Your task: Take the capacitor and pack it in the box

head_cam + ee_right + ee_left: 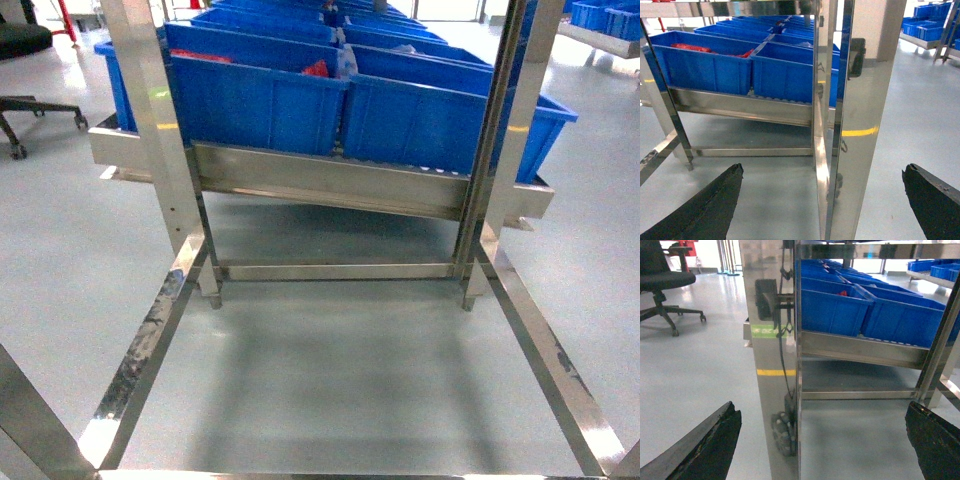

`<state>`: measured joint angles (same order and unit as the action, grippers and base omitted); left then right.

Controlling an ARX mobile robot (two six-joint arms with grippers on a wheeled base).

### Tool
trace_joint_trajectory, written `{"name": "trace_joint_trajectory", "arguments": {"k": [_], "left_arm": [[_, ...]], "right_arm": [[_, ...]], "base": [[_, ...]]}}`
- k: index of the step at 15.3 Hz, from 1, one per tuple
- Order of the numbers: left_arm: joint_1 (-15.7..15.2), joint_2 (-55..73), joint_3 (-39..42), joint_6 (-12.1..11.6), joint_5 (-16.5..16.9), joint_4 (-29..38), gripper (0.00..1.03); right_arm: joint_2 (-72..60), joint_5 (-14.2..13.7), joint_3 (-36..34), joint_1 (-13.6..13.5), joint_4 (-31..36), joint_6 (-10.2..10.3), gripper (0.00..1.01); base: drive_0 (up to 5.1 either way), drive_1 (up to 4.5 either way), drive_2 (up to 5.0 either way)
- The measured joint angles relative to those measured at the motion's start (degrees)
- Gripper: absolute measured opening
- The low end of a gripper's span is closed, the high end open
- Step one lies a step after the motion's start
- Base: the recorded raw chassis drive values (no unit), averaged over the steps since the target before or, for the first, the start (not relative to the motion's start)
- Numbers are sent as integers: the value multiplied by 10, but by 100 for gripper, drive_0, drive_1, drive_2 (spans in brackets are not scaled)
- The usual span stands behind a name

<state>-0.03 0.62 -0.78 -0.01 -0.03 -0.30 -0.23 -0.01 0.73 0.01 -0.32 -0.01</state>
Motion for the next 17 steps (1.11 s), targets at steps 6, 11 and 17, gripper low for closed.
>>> {"name": "trace_joint_trajectory", "arguments": {"k": [6,11,17], "left_arm": [[0,0,0,0,0,0,98],[0,0,0,0,0,0,98],[0,0,0,0,0,0,98]], "right_arm": [[0,0,0,0,0,0,98],[0,0,0,0,0,0,98],[0,0,0,0,0,0,98]], "base": [[0,0,0],[0,0,0],[0,0,0]]}}
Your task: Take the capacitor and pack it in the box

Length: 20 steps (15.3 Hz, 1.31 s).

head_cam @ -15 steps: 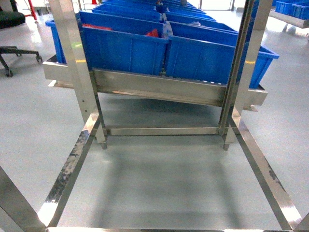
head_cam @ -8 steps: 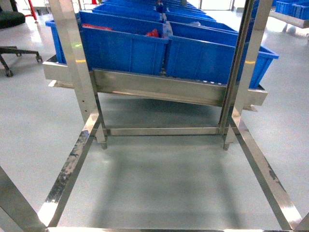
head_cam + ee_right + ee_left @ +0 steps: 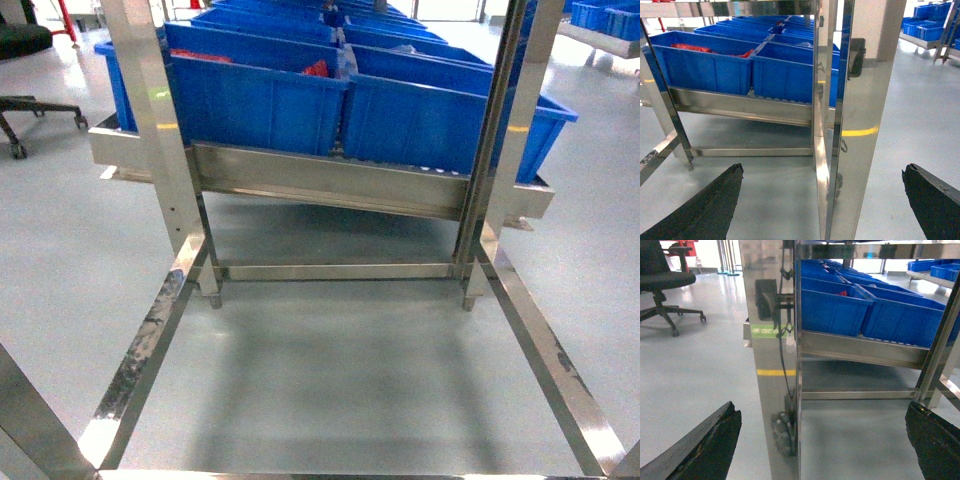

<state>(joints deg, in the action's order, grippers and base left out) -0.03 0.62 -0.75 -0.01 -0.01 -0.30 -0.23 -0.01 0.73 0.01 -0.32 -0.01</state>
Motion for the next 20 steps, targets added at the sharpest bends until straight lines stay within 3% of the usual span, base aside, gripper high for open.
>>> {"name": "trace_joint_trajectory", "arguments": {"k": [20], "left_arm": [[0,0,0,0,-1,0,98]], "right_arm": [[0,0,0,0,0,2,98]], "base": [[0,0,0]]}}
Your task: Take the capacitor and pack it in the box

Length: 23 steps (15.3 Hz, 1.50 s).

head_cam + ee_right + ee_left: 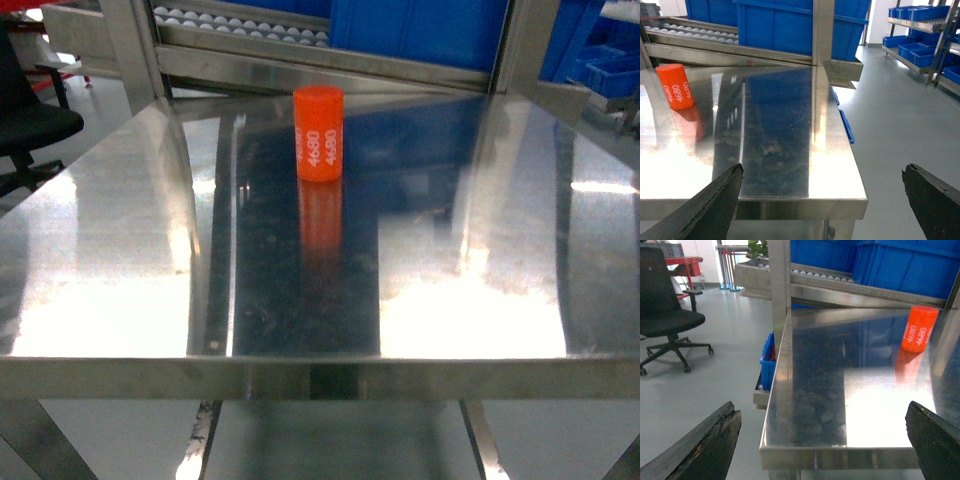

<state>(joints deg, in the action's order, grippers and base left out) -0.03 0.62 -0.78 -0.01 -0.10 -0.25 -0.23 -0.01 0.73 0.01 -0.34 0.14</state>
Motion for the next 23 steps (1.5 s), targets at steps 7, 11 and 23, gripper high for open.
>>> {"name": "trace_joint_trajectory", "arguments": {"k": [7,11,23], "left_arm": [[0,0,0,0,1,0,98],[0,0,0,0,1,0,98],[0,0,0,0,1,0,98]], "right_arm": [[0,0,0,0,-1,0,98],[0,0,0,0,0,0,98],[0,0,0,0,0,0,98]], "base": [[0,0,0],[0,0,0],[0,0,0]]}}
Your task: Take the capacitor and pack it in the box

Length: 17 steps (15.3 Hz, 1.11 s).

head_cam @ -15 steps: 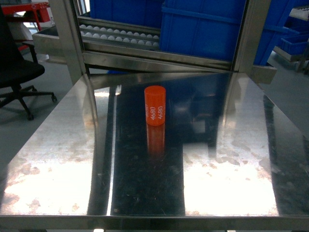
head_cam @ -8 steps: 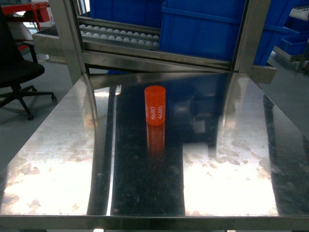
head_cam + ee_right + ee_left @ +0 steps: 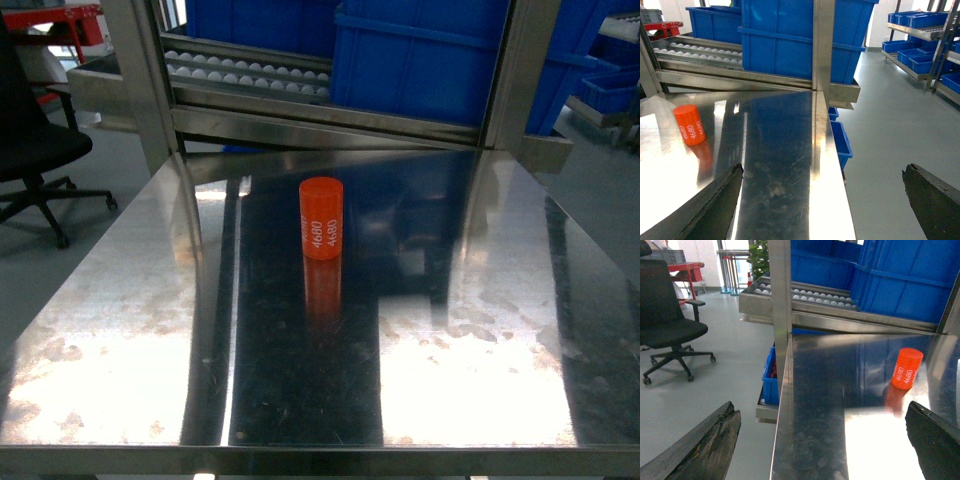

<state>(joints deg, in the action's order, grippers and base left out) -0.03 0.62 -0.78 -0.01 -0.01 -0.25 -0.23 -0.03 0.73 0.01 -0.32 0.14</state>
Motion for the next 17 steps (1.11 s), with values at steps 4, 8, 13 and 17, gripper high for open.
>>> {"name": "trace_joint_trajectory", "arguments": {"k": [4,8,13,17], "left_arm": [[0,0,0,0,0,0,98],[0,0,0,0,0,0,98],[38,203,-40,18,-90,104,98],[113,782,-273,-5,52,454,98]], "right_arm": [[0,0,0,0,0,0,98],[0,0,0,0,0,0,98],[0,0,0,0,1,0,98],[0,0,0,0,0,0,98]], "base": [[0,0,0],[0,0,0],[0,0,0],[0,0,0]]}}
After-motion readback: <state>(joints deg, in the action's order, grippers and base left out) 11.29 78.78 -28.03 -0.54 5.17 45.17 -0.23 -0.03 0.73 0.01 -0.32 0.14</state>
